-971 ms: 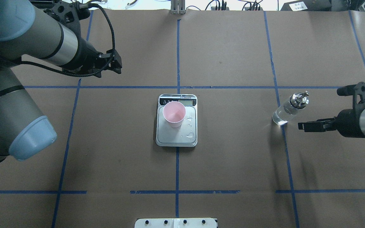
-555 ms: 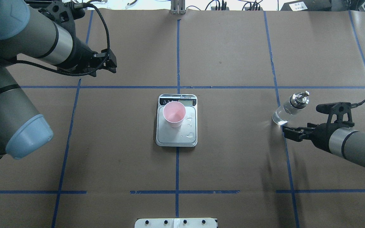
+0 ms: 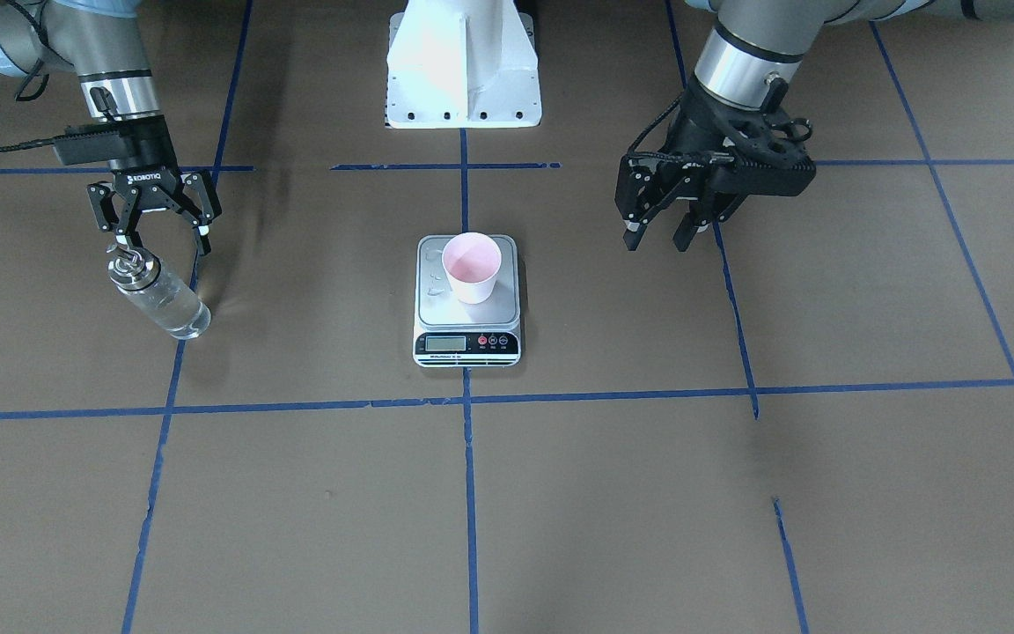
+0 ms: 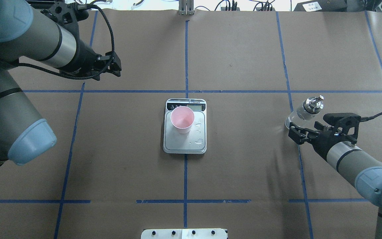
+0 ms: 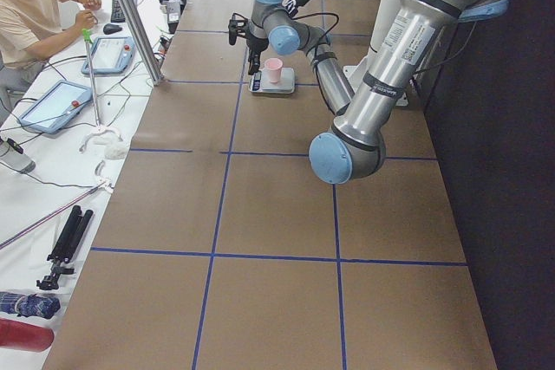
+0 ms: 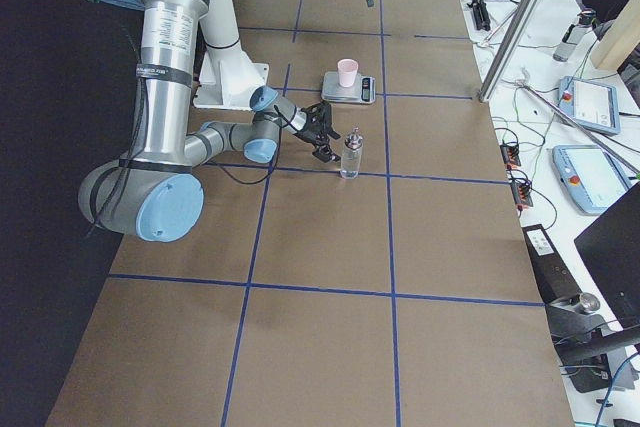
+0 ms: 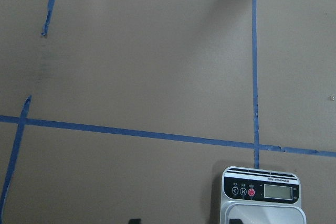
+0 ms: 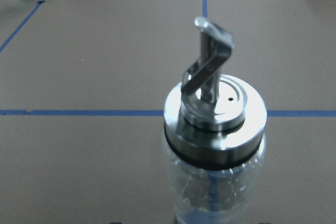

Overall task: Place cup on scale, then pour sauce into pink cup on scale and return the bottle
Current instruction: 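Close the right gripper around the glass sauce bottle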

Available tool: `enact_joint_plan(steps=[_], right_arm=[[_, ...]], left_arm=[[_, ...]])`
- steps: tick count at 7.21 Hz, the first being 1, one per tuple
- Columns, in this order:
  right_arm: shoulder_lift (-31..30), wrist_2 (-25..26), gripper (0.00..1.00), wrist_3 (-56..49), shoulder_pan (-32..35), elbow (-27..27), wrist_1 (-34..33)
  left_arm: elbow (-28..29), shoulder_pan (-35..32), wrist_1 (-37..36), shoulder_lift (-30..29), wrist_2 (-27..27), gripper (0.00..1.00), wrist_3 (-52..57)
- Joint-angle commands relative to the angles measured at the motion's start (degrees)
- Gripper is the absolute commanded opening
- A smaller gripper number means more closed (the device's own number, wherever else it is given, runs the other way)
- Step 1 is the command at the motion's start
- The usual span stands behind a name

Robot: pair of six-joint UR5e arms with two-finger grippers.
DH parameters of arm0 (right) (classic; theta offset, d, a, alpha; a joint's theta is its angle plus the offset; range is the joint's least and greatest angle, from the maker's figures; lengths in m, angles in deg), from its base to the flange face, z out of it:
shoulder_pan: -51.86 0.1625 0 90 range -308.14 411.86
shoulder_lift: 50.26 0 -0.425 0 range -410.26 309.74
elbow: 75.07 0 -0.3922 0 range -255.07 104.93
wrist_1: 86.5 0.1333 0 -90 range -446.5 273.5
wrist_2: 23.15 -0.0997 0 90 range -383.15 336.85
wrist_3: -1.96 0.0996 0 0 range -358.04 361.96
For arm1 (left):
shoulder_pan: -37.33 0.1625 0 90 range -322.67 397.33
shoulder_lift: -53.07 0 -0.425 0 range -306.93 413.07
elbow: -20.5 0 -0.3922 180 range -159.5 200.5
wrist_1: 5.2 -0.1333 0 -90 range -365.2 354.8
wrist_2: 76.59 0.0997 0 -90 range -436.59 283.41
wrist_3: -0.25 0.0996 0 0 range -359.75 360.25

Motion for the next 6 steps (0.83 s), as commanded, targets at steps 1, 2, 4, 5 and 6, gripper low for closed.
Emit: enact_joint_plan(steps=[1, 2, 4, 5, 6], right_arm=[[2.88, 5.28, 0.89, 0.39, -0.51, -4.35, -0.07], [2.88, 6.07, 0.89, -0.22, -0.52, -4.79, -0.07], [2.88, 8.36, 0.95, -0.22, -1.22, -6.37, 0.28], [2.97, 9.58, 0.96, -0.22, -1.31, -7.95, 0.89], [3.32, 10.46, 0.99, -0.22, -1.66, -8.14, 0.90]], left_arm=[[0.62, 0.00, 0.15, -0.08, -0.01, 0.64, 0.00], [0.79, -0.09, 0.15, -0.08, -0.01, 0.64, 0.00], [0.80, -0.09, 0.15, -0.17, -0.01, 0.64, 0.00], [0.80, -0.09, 0.06, -0.08, -0.01, 0.64, 0.00], [0.80, 0.00, 0.06, -0.17, 0.08, 0.64, 0.00]])
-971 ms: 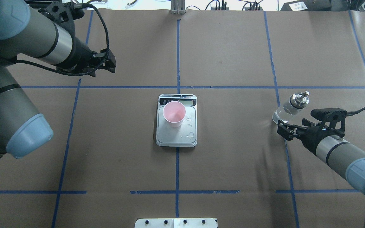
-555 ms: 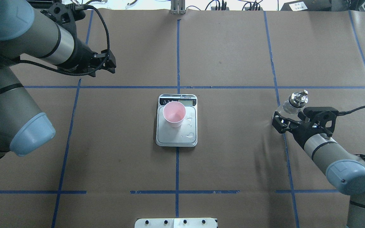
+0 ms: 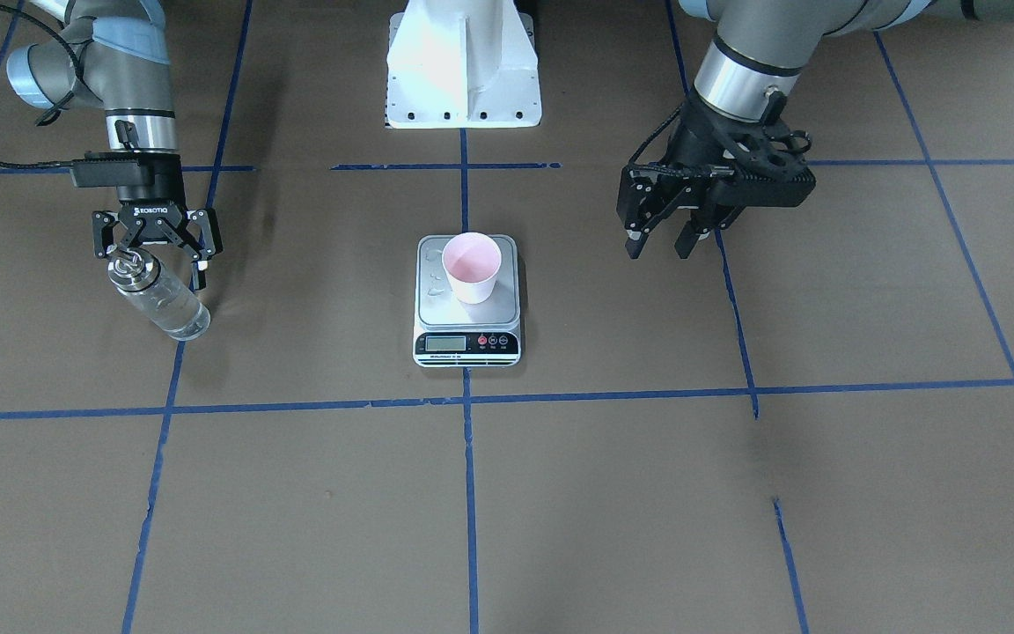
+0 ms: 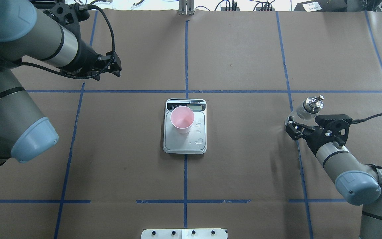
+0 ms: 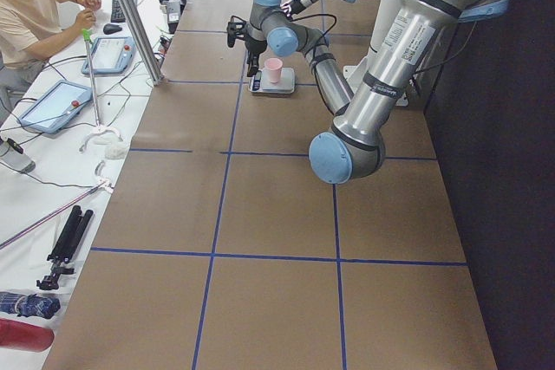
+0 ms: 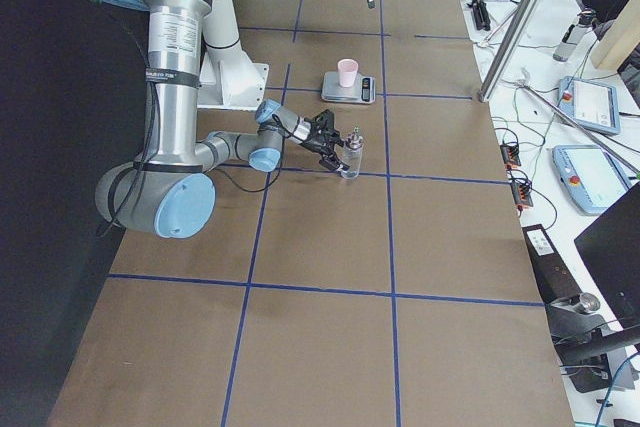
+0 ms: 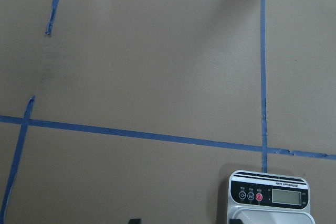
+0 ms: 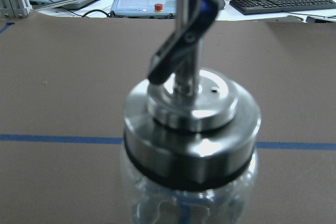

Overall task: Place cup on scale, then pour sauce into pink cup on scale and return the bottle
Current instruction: 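Close the right gripper around the glass sauce bottle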

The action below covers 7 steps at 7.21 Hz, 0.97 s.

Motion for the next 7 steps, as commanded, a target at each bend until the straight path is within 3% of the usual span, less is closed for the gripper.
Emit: enact_joint_plan(steps=[1, 4, 7], right_arm=[[0.39, 1.57, 0.99, 0.08, -0.50, -0.92, 0.33], [4.86, 5.07, 0.99, 0.17, -0.77, -5.65, 0.33], [4.52, 7.89, 0.99, 0.60, -0.68, -6.63, 1.20]], left_arm=[[0.00, -0.01, -0.03, 0.04, 0.07, 0.64, 0.00], [-0.08, -0.01, -0.12, 0.04, 0.25, 0.64, 0.00], [-0.61, -0.01, -0.29, -0.05, 0.16, 0.64, 0.00]])
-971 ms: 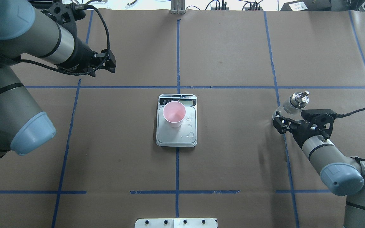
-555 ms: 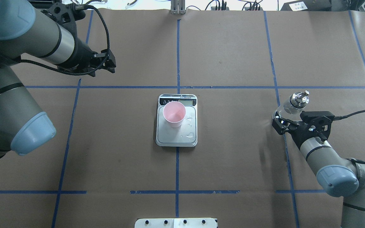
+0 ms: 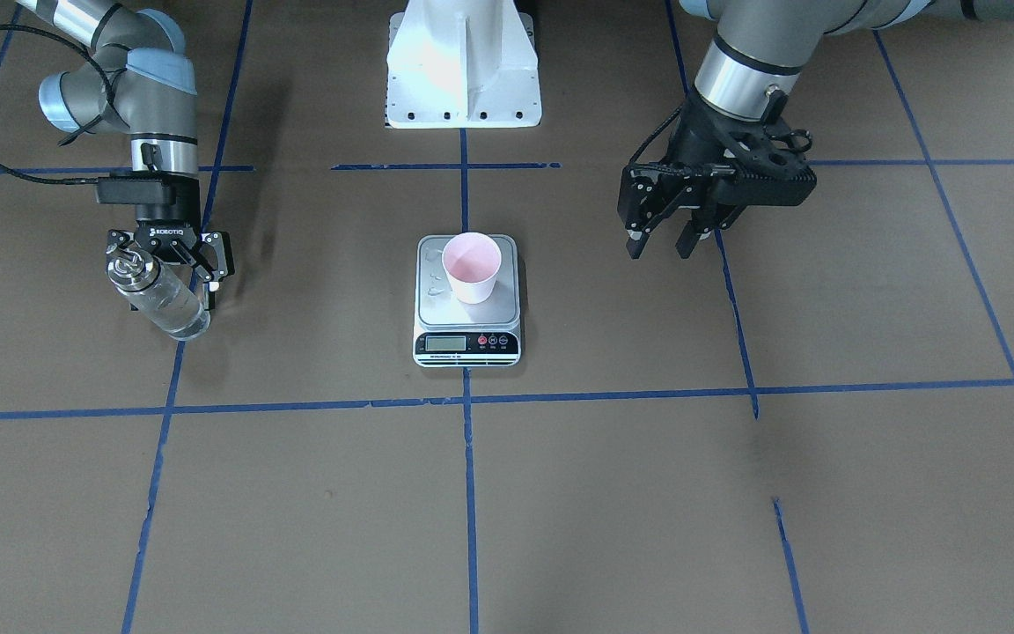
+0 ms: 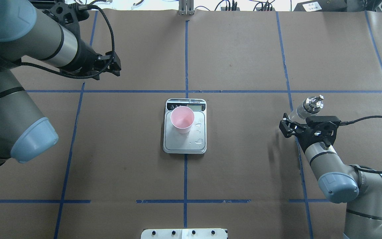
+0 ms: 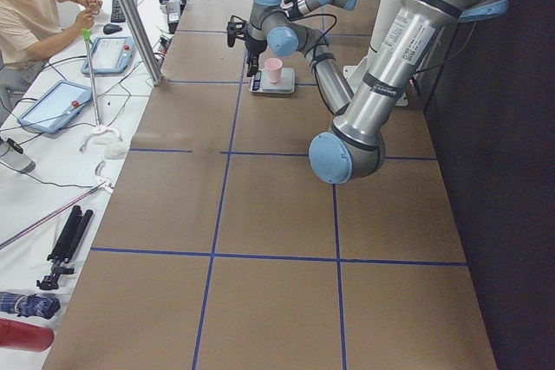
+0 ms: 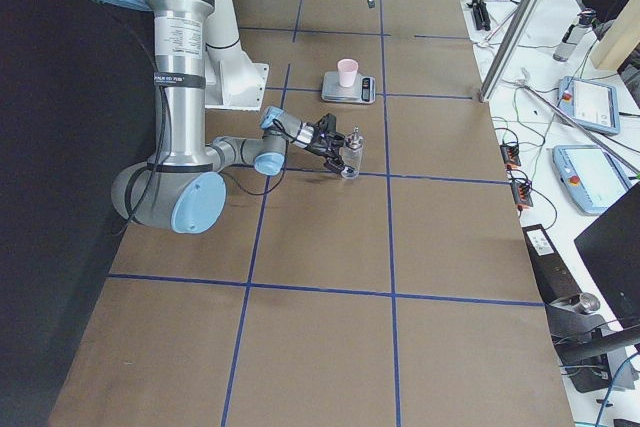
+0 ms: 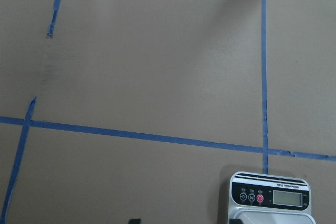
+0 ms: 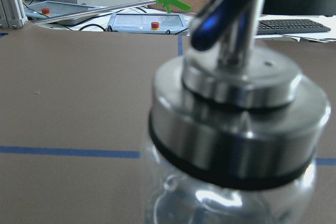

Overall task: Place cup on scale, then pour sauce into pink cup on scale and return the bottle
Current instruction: 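Close the right gripper around the glass sauce bottle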

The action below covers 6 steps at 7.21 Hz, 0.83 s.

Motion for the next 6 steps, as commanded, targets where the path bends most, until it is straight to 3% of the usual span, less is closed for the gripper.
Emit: enact_joint_plan(steps=[1, 2, 3, 4, 5, 6], right_arm=[[0.01, 3.02, 0.99, 0.39, 0.02, -3.43, 4.33], [0.45, 4.08, 0.95, -0.13, -0.24, -7.89, 10.46], [0.80, 4.27, 0.85, -0.40, -0.24, -8.29, 12.09], [0.98, 4.44, 0.56, -0.49, -0.33, -8.03, 12.19], [1.33, 4.45, 0.14, -0.75, -0.25, -7.94, 12.19], [1.59, 5.49, 0.00, -1.89, -0.33, -7.94, 12.19]], left_arm=[[-0.34, 0.00, -0.18, -0.22, -0.16, 0.64, 0.00], [-0.43, 0.00, -0.27, -0.23, -0.16, 0.64, 0.00], [-0.52, 0.00, -0.36, -0.31, -0.16, 0.64, -0.09], [-0.60, 0.00, -0.36, -0.31, -0.16, 0.64, 0.00], [-0.60, 0.00, -0.36, -0.31, -0.16, 0.64, -0.09], [-0.87, 0.00, -0.45, -0.31, -0.16, 0.64, -0.09]])
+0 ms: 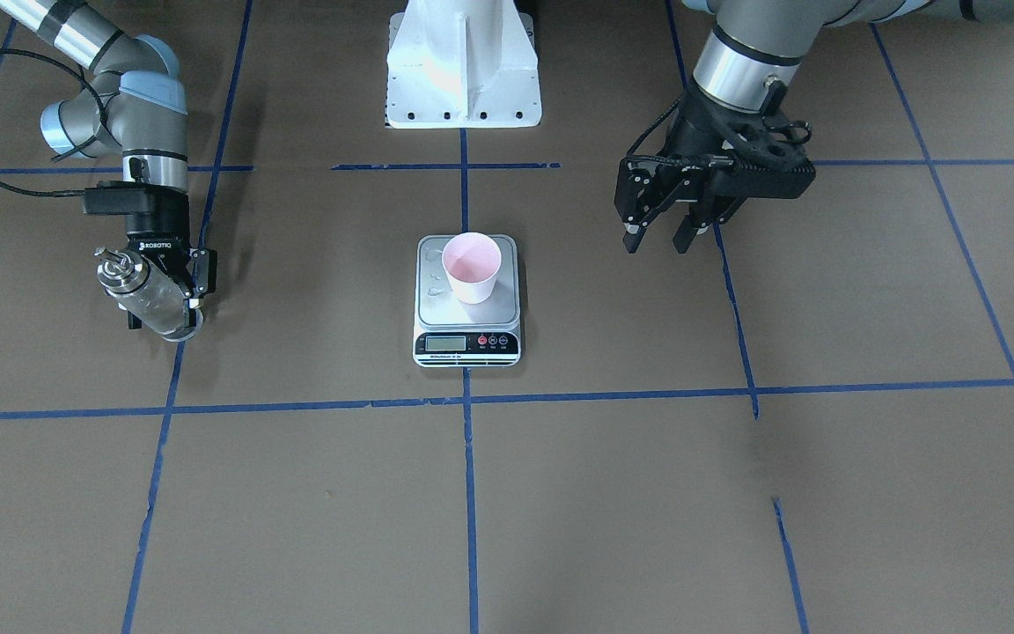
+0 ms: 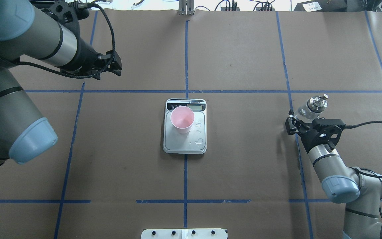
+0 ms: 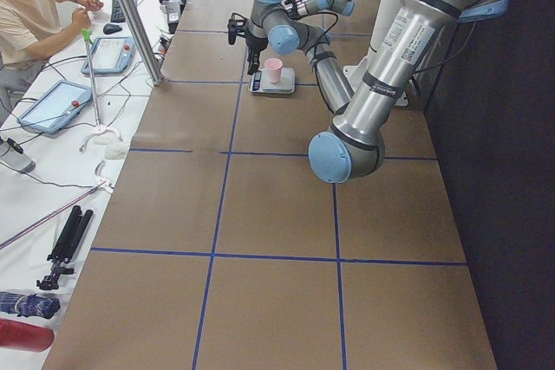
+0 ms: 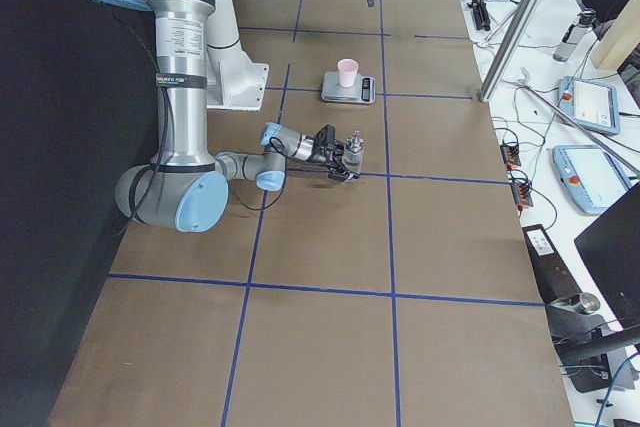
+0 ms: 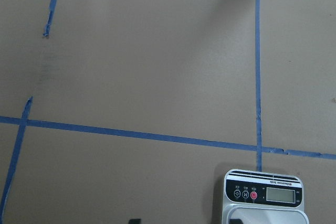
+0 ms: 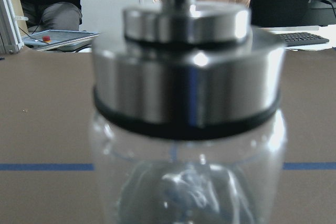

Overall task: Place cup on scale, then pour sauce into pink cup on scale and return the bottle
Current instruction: 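Lift the bottle with the right gripper and carry it over the cup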

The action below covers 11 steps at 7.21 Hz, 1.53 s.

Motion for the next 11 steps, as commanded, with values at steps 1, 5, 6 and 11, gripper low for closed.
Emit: enact_joint_plan(steps=[1, 5, 6, 11], right_arm=[[0.29, 1.23, 0.00, -1.62, 0.21, 0.85, 0.44], [0.99, 2.29, 0.00, -15.50, -0.49, 9.01, -6.27], [3.86, 2.37, 0.00, -15.95, -0.49, 9.99, -9.98], [15.49, 6.58, 0.00, -22.10, -2.24, 10.17, -29.45]], left_arm=[[-0.22, 0.00, -0.07, -0.09, 0.00, 0.64, -0.03], [-0.83, 0.00, -0.07, -0.18, 0.00, 0.64, -0.29], [-1.18, 0.00, -0.07, 0.17, 0.00, 0.64, -0.38], [-1.01, 0.09, 0.01, 0.52, 0.09, 0.63, -0.11]])
